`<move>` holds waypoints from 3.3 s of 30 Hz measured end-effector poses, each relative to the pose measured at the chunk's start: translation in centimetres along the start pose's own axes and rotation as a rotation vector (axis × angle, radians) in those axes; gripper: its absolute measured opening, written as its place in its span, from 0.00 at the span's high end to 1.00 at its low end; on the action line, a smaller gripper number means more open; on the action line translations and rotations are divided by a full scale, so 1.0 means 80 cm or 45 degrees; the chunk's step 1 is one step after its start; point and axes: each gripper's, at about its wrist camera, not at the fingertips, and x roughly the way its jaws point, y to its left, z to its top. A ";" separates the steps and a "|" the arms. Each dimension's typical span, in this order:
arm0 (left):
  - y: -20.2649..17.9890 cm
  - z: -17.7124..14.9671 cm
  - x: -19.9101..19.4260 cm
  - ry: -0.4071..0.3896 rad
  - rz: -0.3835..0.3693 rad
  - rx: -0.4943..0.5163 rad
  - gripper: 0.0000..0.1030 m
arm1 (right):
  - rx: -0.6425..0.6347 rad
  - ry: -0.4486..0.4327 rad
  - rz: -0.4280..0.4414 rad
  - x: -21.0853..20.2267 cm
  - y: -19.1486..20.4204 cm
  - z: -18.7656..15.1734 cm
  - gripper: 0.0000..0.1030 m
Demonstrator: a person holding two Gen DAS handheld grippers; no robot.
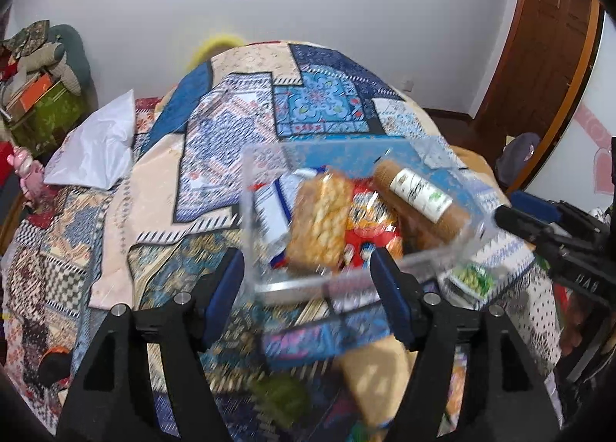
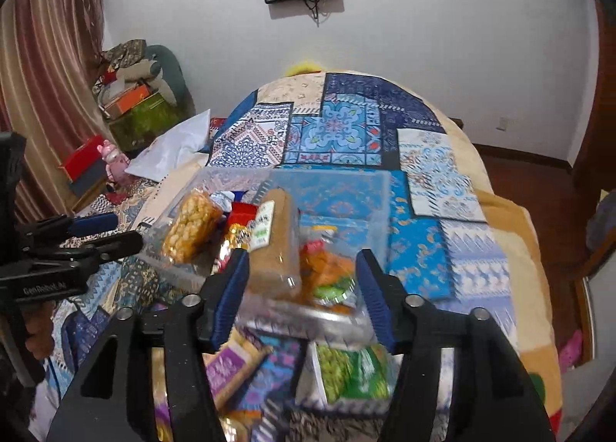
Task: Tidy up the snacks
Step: 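Drop the biscuit roll from the right tool while the left tool releases the cookie bag, then grasp the pea bag with the right tool while the left tool grasps the jelly cup, then lower the pea bag into the box with the right tool while the left tool drops the jelly cup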
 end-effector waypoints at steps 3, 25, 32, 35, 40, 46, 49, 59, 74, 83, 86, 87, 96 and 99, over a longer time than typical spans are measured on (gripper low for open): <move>0.011 -0.019 -0.007 0.030 0.023 -0.008 0.34 | 0.010 0.014 -0.012 -0.009 -0.008 -0.011 0.45; 0.024 -0.141 0.048 0.299 0.036 -0.105 0.34 | 0.054 0.250 -0.042 0.025 -0.038 -0.096 0.34; 0.038 -0.146 0.055 0.251 0.004 -0.176 0.41 | 0.070 0.285 -0.075 0.055 -0.045 -0.099 0.34; 0.036 -0.147 0.050 0.229 0.015 -0.156 0.47 | 0.074 0.276 -0.073 0.060 -0.049 -0.102 0.34; 0.035 -0.152 0.041 0.219 0.022 -0.148 0.48 | 0.051 0.253 -0.070 0.053 -0.048 -0.107 0.51; 0.037 -0.149 0.033 0.210 0.030 -0.154 0.48 | 0.048 0.245 -0.054 0.034 -0.048 -0.111 0.59; 0.038 -0.143 0.025 0.193 0.031 -0.154 0.48 | 0.056 0.230 -0.051 0.020 -0.048 -0.112 0.59; 0.027 -0.099 -0.013 0.076 0.005 -0.112 0.55 | 0.068 0.105 -0.027 -0.026 -0.039 -0.080 0.59; -0.020 -0.030 -0.010 -0.007 -0.097 -0.044 0.58 | 0.062 -0.007 0.028 -0.022 -0.022 -0.036 0.59; -0.059 0.016 0.028 -0.031 -0.169 0.020 0.58 | 0.072 -0.033 0.018 0.010 -0.024 -0.008 0.59; -0.066 0.023 0.047 -0.026 -0.165 0.034 0.58 | 0.073 -0.038 0.019 0.019 -0.026 0.001 0.59; -0.067 0.026 0.054 -0.018 -0.166 0.030 0.58 | 0.073 -0.034 0.021 0.025 -0.027 0.004 0.59; -0.065 0.031 0.103 0.064 -0.169 -0.005 0.57 | 0.089 0.035 0.045 0.060 -0.028 0.000 0.58; -0.066 0.030 0.104 0.067 -0.150 -0.012 0.57 | 0.111 0.048 0.055 0.059 -0.031 -0.001 0.55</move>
